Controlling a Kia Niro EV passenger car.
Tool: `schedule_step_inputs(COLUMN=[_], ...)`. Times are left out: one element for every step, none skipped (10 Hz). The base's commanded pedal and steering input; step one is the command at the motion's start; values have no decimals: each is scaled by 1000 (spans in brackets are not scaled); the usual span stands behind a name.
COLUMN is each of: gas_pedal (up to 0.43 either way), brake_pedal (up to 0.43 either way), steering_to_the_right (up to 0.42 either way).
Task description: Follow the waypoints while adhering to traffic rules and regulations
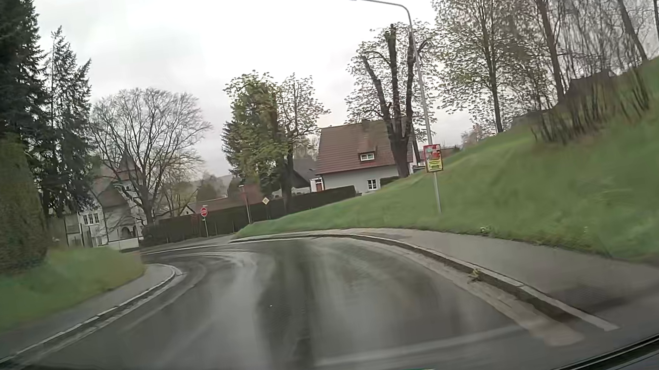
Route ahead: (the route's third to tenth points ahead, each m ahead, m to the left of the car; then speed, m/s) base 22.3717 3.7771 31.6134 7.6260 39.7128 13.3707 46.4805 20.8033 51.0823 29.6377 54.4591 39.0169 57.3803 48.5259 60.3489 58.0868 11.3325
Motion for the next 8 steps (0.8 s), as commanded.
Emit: schedule_step_inputs(gas_pedal=[0,0,0,0,0,0,0,0], brake_pedal=[140,146,152,152,152,152,152,152], steering_to_the_right=[-39,-41,-44,-44,-44,-46,-48,-51])
